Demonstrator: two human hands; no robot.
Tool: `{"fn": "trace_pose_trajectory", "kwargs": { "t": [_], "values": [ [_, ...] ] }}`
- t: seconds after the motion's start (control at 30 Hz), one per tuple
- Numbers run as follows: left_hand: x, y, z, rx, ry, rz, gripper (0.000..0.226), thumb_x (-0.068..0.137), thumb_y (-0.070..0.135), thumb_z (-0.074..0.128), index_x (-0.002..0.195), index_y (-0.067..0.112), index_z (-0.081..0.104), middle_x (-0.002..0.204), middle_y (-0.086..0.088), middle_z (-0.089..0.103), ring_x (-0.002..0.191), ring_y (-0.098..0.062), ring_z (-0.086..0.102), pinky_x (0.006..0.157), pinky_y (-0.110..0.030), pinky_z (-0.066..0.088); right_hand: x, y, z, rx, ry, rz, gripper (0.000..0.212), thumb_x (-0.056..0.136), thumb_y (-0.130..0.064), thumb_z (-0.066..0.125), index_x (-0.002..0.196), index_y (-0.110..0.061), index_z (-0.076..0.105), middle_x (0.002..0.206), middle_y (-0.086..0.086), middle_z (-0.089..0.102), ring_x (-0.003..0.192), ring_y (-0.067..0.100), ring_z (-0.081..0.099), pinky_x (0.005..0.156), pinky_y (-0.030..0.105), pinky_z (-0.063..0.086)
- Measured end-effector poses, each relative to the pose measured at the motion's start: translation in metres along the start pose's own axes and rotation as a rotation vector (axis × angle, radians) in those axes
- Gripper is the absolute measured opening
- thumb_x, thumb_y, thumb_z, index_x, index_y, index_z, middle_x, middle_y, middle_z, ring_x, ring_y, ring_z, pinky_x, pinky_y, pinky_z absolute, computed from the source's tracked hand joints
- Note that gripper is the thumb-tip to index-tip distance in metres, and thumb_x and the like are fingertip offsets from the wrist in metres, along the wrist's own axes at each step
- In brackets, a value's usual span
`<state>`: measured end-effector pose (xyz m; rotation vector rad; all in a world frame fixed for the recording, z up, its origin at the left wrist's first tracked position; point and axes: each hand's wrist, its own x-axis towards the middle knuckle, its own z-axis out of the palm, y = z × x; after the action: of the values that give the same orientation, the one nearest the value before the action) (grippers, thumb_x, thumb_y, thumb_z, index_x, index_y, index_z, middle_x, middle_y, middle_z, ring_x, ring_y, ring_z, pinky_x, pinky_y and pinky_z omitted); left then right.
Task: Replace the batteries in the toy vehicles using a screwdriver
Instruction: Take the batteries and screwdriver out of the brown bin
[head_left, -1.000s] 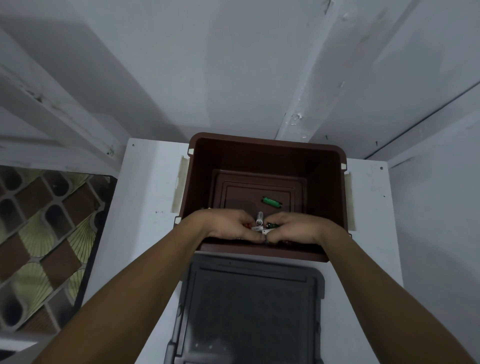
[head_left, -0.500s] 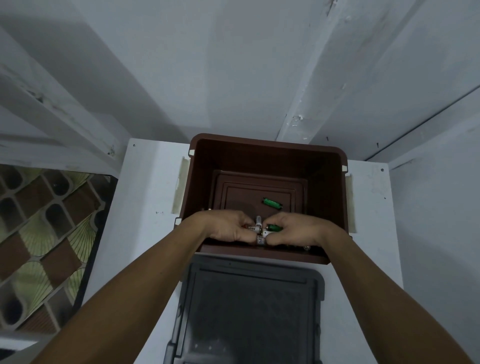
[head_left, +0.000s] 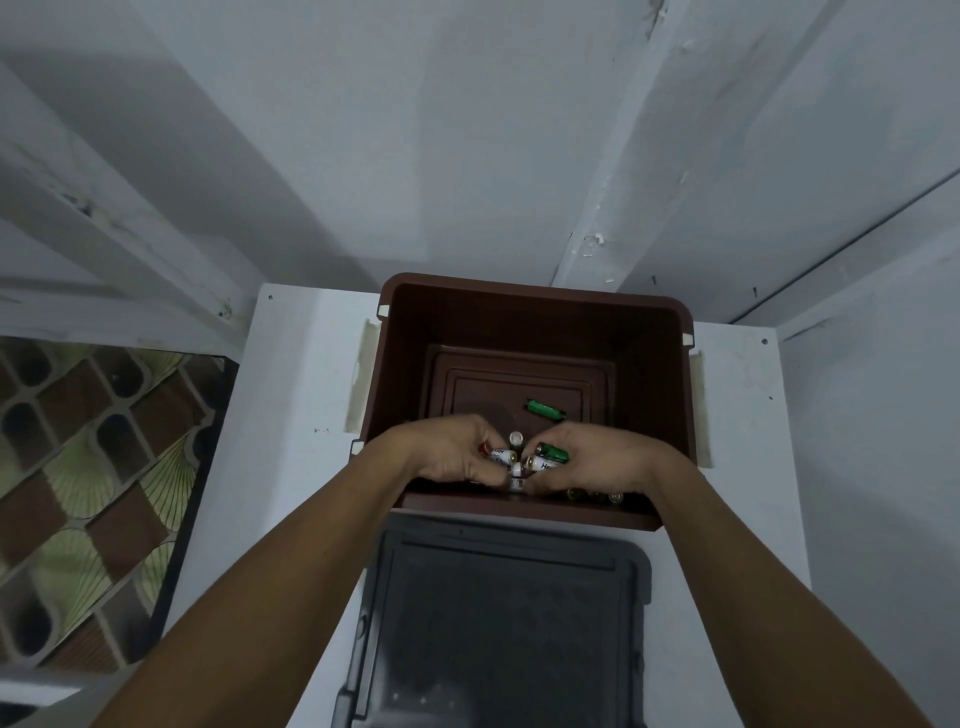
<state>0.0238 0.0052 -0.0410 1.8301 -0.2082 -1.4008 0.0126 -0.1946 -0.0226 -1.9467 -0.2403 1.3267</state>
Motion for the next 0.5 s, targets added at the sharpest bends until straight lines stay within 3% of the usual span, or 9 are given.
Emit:
{"fn": "trace_pose_trajectory", "kwargs": {
  "t": [0.23,0.4,0.5],
  "values": [
    [0.0007,-0.0017,0.0004,-0.014,0.021,0.017,0.018,0.086,0.016,0.07,0.07,0.023,0.067,0.065,0.01,0.06,0.062,-0.004,0.053,0.068,-0.022,0.042,0.0033,0.0043,-0.0007,-0.009,0.019,0.031,0.02,0.087,-0.032,0.071,0.103,-0.019,0.069,0.097,0.003,0.072,0.087,0.016,0.064,0.086,0.037,0.05],
    [0.001,-0.0035,0.0,-0.097,0.04,0.049,0.017,0.085,0.021,0.075,0.071,0.016,0.067,0.061,0.01,0.058,0.061,-0.002,0.051,0.064,-0.017,0.04,0.0014,0.0048,0.0002,0.04,0.035,0.029,0.015,0.09,-0.026,0.068,0.102,-0.017,0.068,0.085,-0.008,0.067,0.078,0.005,0.06,0.071,0.021,0.045],
    [-0.0018,-0.0028,0.0012,-0.11,0.049,0.049,0.015,0.083,0.022,0.077,0.076,0.011,0.07,0.068,0.005,0.061,0.068,-0.006,0.054,0.071,-0.021,0.041,-0.0001,0.0058,-0.0005,0.027,0.055,0.034,0.01,0.089,-0.027,0.07,0.096,-0.02,0.068,0.083,-0.009,0.067,0.079,0.008,0.06,0.074,0.025,0.046]
  ]
}}
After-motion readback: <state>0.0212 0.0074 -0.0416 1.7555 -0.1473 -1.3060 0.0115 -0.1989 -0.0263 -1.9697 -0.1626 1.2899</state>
